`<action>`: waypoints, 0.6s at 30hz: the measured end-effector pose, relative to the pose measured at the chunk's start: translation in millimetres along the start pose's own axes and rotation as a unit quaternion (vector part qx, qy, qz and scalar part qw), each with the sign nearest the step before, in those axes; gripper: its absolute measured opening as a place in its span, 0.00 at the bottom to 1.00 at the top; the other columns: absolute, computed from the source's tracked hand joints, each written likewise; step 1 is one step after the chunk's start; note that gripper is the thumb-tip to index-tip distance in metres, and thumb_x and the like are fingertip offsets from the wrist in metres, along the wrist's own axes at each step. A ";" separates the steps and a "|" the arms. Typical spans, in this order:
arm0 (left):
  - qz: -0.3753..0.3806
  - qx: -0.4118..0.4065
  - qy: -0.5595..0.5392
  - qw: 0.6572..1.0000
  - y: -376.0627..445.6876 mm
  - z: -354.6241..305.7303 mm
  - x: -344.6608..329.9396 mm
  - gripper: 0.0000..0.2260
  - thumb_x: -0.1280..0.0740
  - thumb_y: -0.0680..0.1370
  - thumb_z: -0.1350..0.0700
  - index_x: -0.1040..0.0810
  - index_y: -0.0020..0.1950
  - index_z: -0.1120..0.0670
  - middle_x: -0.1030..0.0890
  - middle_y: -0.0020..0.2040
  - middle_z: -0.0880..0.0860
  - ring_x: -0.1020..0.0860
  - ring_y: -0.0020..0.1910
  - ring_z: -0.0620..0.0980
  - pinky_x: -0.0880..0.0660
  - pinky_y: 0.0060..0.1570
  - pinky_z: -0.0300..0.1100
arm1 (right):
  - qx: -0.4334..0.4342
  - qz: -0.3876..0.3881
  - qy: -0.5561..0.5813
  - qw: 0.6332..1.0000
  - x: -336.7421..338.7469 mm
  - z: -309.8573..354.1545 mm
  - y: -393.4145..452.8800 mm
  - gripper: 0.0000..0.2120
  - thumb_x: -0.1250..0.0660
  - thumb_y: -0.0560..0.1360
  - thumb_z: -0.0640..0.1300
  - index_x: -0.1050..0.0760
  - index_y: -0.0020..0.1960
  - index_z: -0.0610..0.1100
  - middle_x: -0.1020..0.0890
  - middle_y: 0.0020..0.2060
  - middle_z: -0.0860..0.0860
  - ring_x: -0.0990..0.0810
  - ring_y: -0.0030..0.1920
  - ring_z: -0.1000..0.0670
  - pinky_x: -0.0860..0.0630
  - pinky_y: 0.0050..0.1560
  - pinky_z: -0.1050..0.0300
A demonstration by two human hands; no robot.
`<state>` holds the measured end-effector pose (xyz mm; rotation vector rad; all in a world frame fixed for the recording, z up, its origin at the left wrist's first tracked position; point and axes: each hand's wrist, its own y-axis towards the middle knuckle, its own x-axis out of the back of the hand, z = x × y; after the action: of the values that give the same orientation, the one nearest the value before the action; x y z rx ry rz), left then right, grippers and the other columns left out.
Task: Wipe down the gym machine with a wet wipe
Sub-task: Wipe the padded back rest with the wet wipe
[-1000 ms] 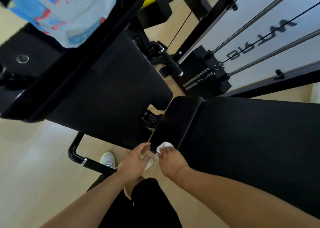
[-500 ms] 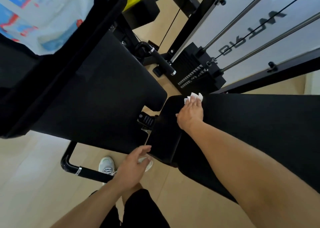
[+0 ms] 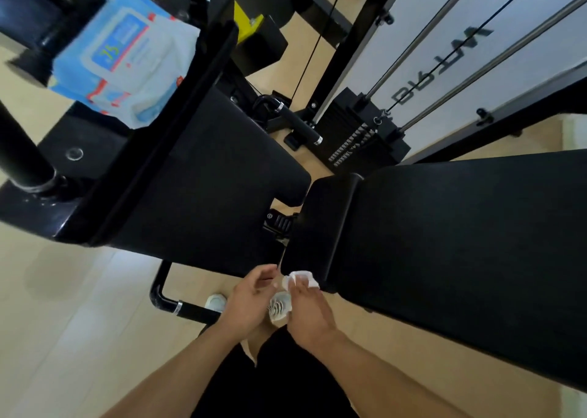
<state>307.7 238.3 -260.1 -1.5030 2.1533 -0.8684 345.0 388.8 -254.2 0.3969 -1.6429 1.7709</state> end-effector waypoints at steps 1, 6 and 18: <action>-0.017 0.003 -0.009 1.000 -3.6 -3.8 5.2 0.14 0.33 0.81 0.60 0.22 0.64 0.46 0.19 0.59 0.44 0.22 0.61 0.42 0.26 0.51 0.27 | -0.010 -0.008 0.118 0.993 3.8 5.4 -2.3 0.31 0.37 0.81 0.43 0.43 0.81 0.49 0.32 0.76 0.50 0.31 0.74 0.49 0.33 0.70 0.61; -0.066 -0.009 -0.086 0.994 -25.6 -41.9 32.6 0.12 0.31 0.81 0.52 0.22 0.64 0.46 0.18 0.59 0.44 0.21 0.58 0.40 0.25 0.53 0.27 | -0.010 -0.102 0.535 0.839 64.5 40.6 -22.8 0.18 0.33 0.80 0.38 0.20 0.67 0.53 0.14 0.55 0.54 0.15 0.57 0.52 0.19 0.60 0.49; -0.074 -0.146 -0.136 0.977 -71.5 -132.7 62.3 0.07 0.29 0.79 0.50 0.15 0.48 0.53 0.14 0.45 0.54 0.15 0.48 0.54 0.19 0.54 0.50 | 0.035 -0.110 0.739 0.664 155.3 84.7 -80.4 0.13 0.33 0.81 0.48 0.20 0.59 0.41 0.14 0.53 0.44 0.14 0.55 0.43 0.18 0.55 0.48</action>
<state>253.8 199.3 -111.1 -1.8236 2.0501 -0.3679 266.7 347.0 -81.4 -0.6966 -0.2768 1.1956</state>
